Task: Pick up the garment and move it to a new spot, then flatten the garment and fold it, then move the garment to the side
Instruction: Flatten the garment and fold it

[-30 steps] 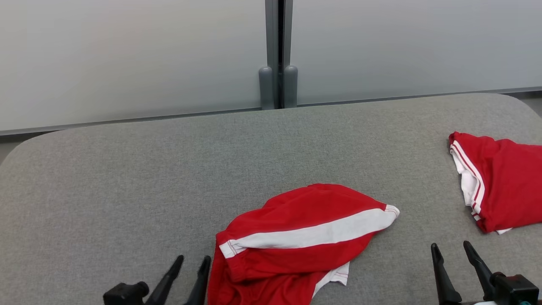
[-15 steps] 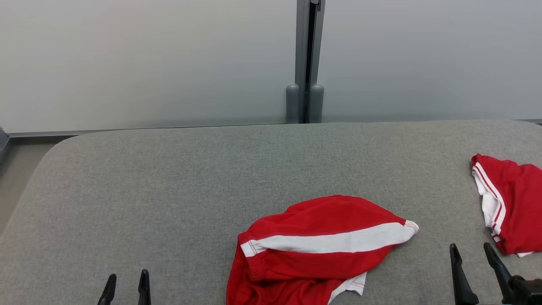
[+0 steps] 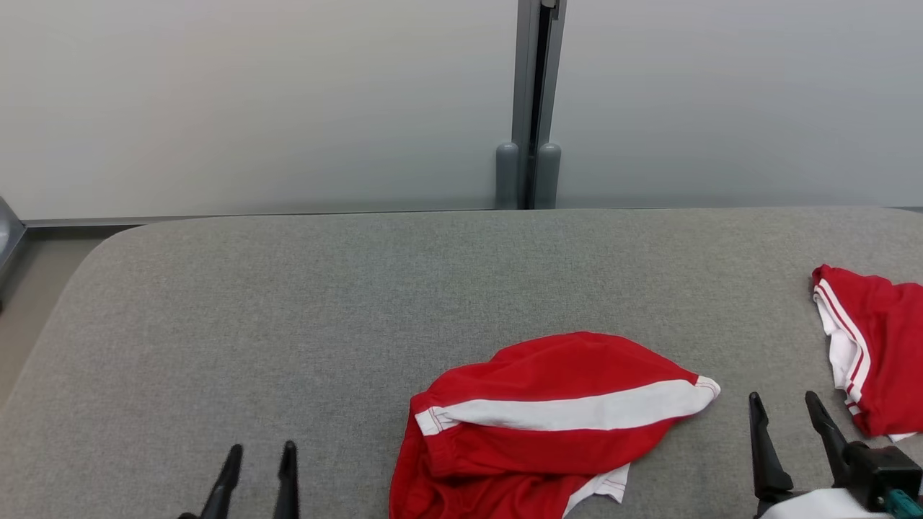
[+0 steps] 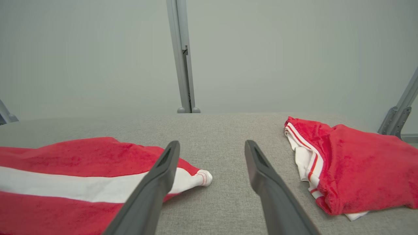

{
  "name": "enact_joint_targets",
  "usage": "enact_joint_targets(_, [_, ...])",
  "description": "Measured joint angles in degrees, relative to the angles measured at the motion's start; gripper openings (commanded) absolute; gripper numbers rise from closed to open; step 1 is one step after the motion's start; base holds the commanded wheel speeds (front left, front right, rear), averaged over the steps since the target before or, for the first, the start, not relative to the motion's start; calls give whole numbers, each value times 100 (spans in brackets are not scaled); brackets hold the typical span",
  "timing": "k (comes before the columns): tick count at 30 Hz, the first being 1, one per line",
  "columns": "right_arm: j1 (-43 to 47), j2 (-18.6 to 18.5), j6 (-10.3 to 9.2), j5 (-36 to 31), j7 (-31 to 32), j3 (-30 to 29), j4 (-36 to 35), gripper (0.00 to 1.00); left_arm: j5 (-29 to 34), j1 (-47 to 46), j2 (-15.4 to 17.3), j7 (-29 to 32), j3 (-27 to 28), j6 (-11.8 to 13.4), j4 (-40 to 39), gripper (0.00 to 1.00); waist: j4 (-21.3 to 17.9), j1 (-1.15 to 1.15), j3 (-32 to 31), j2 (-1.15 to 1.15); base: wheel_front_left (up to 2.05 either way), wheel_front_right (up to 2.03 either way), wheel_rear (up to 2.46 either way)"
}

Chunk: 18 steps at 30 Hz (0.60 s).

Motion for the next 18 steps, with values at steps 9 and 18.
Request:
enact_joint_targets(9, [-1469,-403,1,99,814,985,1548,100,-357,-738,-12,965,-1411,-25,89,100,-75,0,298,0,0,0,0])
enact_joint_targets(18, [-2157,-705,0,403,1269,1389,2345,100,-858,-944,-12,1592,-1853,26,-366,100,-20,0,667,0,0,0,0])
